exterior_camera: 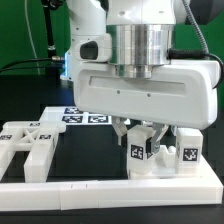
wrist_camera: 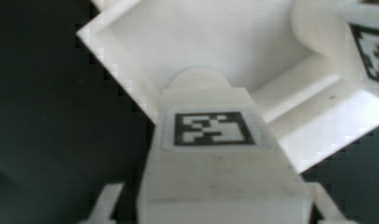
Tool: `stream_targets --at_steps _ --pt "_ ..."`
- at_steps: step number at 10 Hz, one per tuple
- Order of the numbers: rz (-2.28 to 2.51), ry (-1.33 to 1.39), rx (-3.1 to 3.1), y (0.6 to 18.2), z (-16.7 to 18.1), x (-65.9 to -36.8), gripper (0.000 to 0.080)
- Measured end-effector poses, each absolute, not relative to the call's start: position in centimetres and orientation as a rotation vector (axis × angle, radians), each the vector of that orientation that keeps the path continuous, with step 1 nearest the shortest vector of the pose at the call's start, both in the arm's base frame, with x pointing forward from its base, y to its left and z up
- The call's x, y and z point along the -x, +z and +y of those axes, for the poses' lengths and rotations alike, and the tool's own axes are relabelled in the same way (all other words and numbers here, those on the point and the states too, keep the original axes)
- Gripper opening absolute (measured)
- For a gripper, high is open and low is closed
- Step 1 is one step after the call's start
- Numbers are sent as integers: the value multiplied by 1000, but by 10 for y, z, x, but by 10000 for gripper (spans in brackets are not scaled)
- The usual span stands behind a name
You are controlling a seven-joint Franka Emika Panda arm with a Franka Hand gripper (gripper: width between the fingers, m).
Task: Assemble chair
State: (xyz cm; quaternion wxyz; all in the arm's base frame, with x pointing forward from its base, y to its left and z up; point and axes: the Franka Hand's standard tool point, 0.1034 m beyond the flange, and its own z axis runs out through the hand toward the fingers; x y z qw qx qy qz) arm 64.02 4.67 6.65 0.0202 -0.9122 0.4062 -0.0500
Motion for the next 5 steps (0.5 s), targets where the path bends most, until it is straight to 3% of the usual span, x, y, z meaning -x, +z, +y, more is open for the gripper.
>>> stream_targets --at_steps 5 --pt "2208 -101 2069 69 43 -643 285"
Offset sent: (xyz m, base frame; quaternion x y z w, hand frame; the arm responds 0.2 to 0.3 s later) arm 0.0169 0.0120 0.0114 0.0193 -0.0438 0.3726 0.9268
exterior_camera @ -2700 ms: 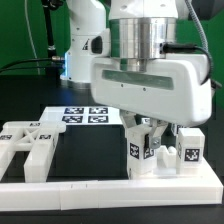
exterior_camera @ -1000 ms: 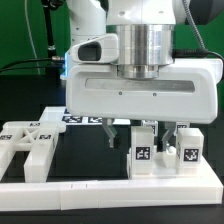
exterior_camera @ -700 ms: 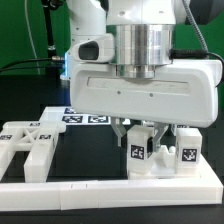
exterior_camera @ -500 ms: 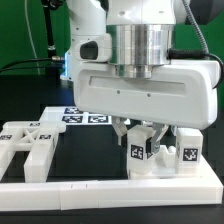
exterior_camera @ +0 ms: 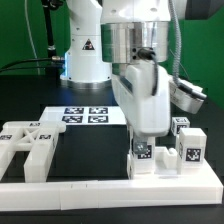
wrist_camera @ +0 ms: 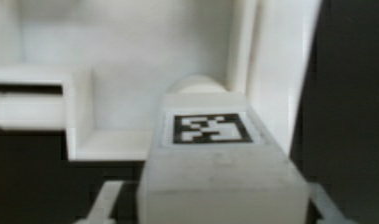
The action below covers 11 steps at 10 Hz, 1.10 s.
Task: Assemble chair
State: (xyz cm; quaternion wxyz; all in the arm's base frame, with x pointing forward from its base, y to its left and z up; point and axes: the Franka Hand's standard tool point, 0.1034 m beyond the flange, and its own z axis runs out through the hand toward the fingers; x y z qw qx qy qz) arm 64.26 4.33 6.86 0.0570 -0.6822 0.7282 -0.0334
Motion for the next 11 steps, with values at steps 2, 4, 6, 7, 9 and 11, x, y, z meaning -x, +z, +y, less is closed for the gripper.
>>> stream_targets --at_steps 2,4,6,7,9,11 --pt "2166 -105 2118 67 43 -641 383" --pt "1926 -140 2358 70 42 -645 519" --pt "1417 -167 2709 71 42 -647 642" --pt "1384 -169 2729 71 42 -647 647" --pt "1179 -183 2837 71 40 -647 649" --pt "730 -200 3014 70 45 -647 649"
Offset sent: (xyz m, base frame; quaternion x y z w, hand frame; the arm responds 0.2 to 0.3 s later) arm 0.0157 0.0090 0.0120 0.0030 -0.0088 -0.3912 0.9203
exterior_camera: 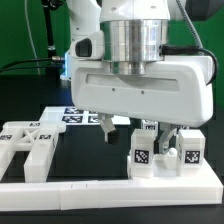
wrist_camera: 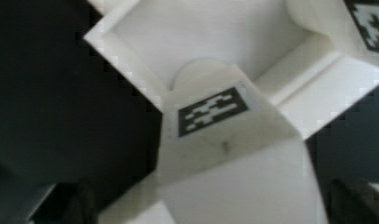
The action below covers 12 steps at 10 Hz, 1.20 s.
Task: Assemble chair
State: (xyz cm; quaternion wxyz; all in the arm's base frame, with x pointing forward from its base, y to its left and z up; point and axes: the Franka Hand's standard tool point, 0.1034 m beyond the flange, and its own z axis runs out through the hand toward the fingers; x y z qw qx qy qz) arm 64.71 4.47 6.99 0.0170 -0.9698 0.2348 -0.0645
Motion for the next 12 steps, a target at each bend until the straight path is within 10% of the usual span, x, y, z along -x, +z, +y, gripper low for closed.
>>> stream_targets --at_steps 5,12 --pt "1094 -191 2886 70 44 -647 285" --pt "2360 -89 1915 69 44 -643 285"
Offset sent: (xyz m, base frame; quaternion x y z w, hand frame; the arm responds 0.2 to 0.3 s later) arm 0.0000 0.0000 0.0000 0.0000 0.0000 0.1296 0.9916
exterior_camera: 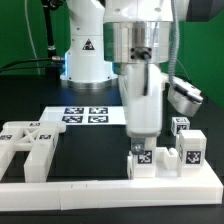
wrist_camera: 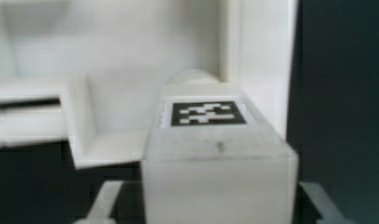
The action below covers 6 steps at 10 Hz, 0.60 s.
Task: Assemble chair
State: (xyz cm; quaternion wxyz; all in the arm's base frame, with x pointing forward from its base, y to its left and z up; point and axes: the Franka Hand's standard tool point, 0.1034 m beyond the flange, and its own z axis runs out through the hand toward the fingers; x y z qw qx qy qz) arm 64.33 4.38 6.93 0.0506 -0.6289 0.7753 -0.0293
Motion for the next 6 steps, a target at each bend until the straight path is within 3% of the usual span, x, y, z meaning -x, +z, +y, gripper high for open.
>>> stream_targets --at_steps 5,6 --pt "2603 -54 1528 69 46 -642 286" --pt "2597 -54 1540 68 46 -642 394"
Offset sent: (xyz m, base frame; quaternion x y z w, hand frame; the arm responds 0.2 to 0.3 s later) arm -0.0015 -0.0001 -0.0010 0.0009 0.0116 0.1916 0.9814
